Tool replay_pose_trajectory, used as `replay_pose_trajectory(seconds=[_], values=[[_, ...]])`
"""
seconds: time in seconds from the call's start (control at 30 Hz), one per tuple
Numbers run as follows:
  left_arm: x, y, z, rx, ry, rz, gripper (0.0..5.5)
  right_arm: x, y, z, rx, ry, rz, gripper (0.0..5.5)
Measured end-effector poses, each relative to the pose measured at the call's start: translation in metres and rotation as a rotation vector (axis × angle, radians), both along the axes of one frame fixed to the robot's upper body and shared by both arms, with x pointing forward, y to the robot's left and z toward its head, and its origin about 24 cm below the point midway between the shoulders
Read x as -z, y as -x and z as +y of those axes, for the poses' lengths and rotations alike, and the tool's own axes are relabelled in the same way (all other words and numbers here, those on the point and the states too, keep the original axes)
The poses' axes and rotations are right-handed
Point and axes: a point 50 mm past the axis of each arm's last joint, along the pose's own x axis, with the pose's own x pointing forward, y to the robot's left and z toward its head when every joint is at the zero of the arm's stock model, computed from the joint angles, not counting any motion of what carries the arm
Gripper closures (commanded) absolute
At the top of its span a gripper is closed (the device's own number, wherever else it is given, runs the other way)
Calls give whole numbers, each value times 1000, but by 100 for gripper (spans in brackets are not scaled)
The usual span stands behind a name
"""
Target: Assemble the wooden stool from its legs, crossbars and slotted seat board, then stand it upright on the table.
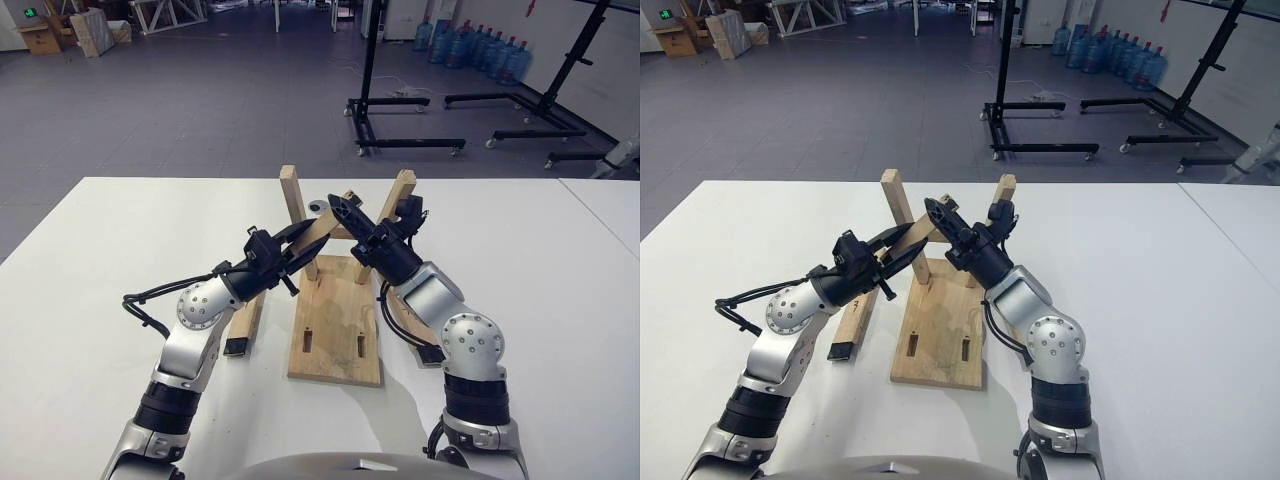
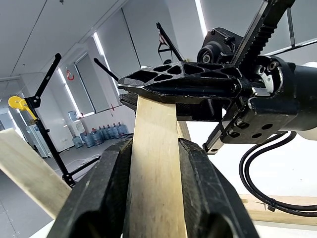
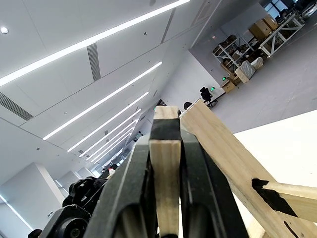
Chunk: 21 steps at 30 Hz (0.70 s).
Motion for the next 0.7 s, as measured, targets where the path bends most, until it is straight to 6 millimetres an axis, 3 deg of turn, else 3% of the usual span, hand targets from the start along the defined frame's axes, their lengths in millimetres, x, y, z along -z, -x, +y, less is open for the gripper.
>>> replay_pose_trajectory(seconds=[0.1, 0.13, 0.27, 0.37, 0.5, 0.57, 0.7], values=[[0, 0, -1, -1, -2, -3, 423, 0, 0, -1, 2, -2, 3, 510], [0, -1, -1, -2, -6, -5, 386, 0, 0, -1, 3, -3, 3, 511], [5, -5, 0, -43, -13, 39, 327, -3, -1, -2, 10, -20, -12, 511], [8, -8, 4, -83, -16, 60, 285, -12, 0, -12, 71, -40, -61, 511], [17, -5, 9, -132, -29, 93, 282, -26, 5, -40, 213, -81, -88, 511], [24, -1, 12, -152, -41, 118, 282, -23, 11, -53, 257, -75, -69, 511], [27, 8, 22, -260, 64, 167, 282, 7, 41, -77, 241, 114, 103, 511]])
